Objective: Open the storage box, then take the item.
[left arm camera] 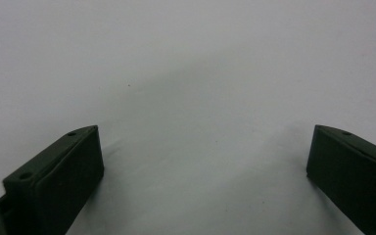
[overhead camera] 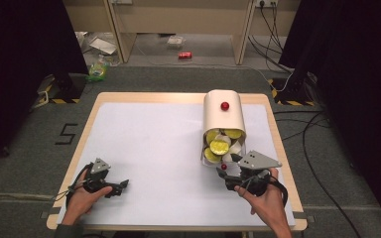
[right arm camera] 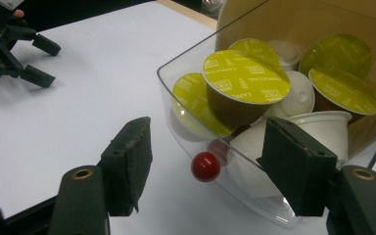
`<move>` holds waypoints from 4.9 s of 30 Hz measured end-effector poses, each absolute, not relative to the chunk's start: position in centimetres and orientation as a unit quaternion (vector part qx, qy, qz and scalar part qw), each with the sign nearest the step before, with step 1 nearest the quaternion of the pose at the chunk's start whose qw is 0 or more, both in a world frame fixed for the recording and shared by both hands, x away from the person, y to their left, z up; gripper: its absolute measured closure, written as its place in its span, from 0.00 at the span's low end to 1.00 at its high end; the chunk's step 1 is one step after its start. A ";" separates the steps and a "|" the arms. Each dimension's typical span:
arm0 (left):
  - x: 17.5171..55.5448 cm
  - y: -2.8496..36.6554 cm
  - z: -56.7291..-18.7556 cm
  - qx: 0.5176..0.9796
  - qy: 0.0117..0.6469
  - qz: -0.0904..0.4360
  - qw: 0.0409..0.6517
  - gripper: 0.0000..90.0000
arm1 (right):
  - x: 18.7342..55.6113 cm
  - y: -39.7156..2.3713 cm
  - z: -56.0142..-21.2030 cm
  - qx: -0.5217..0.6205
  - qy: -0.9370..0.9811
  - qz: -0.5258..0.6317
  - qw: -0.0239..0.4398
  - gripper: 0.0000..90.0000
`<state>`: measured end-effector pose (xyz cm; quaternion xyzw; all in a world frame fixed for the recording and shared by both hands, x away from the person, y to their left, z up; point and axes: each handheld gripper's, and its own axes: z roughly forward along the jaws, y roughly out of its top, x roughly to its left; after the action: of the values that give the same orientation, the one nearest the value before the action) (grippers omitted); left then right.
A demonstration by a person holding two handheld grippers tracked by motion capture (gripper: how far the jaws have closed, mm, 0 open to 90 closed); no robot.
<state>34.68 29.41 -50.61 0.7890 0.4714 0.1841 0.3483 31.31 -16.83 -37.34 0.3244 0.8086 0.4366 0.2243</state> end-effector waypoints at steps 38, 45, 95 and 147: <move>34.7 29.4 -50.6 0.789 0.471 0.185 0.348 0.00 | 32.8 -15.9 -37.1 0.368 0.760 0.475 0.246 0.29; 34.7 29.4 -50.6 0.789 0.471 0.184 0.349 0.00 | 33.7 -15.1 -36.8 0.370 0.759 0.480 0.238 0.30; 34.7 29.4 -50.6 0.789 0.472 0.184 0.349 0.00 | 33.2 -14.8 -34.8 0.353 0.763 0.478 0.253 0.43; 34.7 29.4 -50.6 0.789 0.471 0.184 0.348 0.00 | 30.6 -7.8 -35.8 0.282 0.783 0.508 0.222 0.43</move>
<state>34.69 29.42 -50.60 0.7894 0.4708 0.1845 0.3481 30.57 -7.84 -35.79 0.2816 0.7830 0.5083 0.2218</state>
